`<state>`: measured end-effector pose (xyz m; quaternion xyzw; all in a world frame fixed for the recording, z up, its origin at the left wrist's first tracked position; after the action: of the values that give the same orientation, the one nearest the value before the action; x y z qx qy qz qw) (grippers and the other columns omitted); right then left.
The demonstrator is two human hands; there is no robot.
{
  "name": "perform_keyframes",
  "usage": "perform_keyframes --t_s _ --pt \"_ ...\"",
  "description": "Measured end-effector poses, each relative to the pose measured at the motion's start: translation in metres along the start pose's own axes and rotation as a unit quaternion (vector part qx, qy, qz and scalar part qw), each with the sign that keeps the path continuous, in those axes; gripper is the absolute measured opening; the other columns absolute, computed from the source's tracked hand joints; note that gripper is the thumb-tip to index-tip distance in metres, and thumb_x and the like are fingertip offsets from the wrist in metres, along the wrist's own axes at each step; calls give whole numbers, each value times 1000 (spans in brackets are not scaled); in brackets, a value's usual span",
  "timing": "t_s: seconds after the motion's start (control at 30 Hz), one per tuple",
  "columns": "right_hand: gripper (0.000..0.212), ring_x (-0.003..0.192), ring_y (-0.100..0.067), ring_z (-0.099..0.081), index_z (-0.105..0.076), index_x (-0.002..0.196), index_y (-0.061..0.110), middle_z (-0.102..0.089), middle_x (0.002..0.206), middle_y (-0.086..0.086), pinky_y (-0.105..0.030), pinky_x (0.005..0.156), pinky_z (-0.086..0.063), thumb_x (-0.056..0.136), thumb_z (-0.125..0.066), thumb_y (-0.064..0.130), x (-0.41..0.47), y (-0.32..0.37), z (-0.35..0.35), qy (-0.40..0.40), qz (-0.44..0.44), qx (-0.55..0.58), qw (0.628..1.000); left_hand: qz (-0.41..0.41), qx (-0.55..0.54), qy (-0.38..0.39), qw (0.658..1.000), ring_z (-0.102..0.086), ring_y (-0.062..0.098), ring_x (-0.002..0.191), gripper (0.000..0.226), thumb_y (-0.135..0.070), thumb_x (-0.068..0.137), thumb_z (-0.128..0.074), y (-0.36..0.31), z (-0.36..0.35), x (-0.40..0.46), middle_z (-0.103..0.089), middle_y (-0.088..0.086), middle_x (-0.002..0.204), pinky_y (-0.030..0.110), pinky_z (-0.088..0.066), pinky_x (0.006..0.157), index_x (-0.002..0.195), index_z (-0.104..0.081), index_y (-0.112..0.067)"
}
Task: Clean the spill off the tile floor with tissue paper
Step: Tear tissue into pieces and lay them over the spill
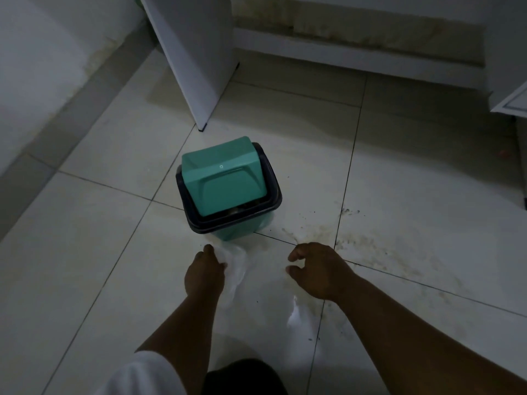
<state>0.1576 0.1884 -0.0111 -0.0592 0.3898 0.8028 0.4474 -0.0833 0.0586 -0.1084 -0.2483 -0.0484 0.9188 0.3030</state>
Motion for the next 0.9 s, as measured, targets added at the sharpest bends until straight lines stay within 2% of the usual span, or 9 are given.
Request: perform_keyframes --t_s 0.13,0.3,0.4,0.57,0.67,0.77,0.83,0.9 --pt "28 106 -15 -58 -67 112 25 -62 119 0 -28 92 -48 89 -67 41 5 -4 -2 4 -6 -4 1000 -13 25 6 1000 -65 31 98 30 -36 91 -63 -1 -2 9 -65 8 105 33 -45 70 116 -60 -19" --pt "27 106 -16 -59 -67 112 25 -62 118 0 -28 92 -48 89 -68 40 8 -7 -2 1 -8 8 1000 -31 3 -49 998 -66 31 94 17 -28 91 -63 -9 8 4 -65 6 101 30 -43 69 104 -71 -20" --pt "28 104 -15 -59 -67 112 25 -63 117 0 -27 89 -47 88 -68 40 7 -8 -3 1 -7 7 1000 -45 -16 -67 997 -66 31 88 12 -25 88 -65 -13 15 -4 -67 6 95 34 -50 71 97 -70 -20" --pt "27 100 -15 -61 -68 111 25 -64 115 0 -25 86 -47 88 -69 39 2 -7 -6 -2 -9 18 1000 -93 4 -80 992 -64 31 82 10 -27 85 -69 -18 26 -16 -69 5 89 39 -52 71 90 -64 -21" --pt "28 101 -15 -61 -68 112 24 -63 116 0 -27 88 -49 88 -69 39 0 -4 -10 2 -11 30 999 -120 -5 -94 988 -64 31 82 18 -27 82 -73 -20 35 -23 -71 3 88 42 -53 72 99 -65 -22" --pt "30 102 -15 -60 -68 115 24 -63 117 0 -27 89 -48 88 -69 39 -3 4 -12 -3 -3 40 999 -127 -56 -66 988 -67 25 85 27 -29 85 -74 -21 39 -29 -69 -3 85 42 -55 80 110 -67 -23" --pt "30 102 -15 -60 -68 115 22 -64 117 0 -28 91 -49 89 -69 37 -3 12 -14 -9 5 57 998 -118 -66 -31 990 -64 24 83 16 -32 88 -72 -21 37 -29 -66 -3 82 39 -53 80 94 -65 -19" --pt "30 104 -15 -61 -67 116 21 -65 118 0 -30 93 -49 90 -68 36 -2 21 -18 -14 11 74 997 -114 -67 0 991 -60 26 77 27 -33 90 -69 -24 35 -31 -63 2 76 37 -50 72 79 -58 -11"
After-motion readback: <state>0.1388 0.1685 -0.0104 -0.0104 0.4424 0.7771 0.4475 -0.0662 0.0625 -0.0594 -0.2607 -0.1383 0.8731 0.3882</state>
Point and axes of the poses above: each hand's wrist, its own x-axis towards the middle knuckle, its own z-axis out of the back of the hand, y = z × x, the point moved 8 cm from there along x, towards the middle knuckle
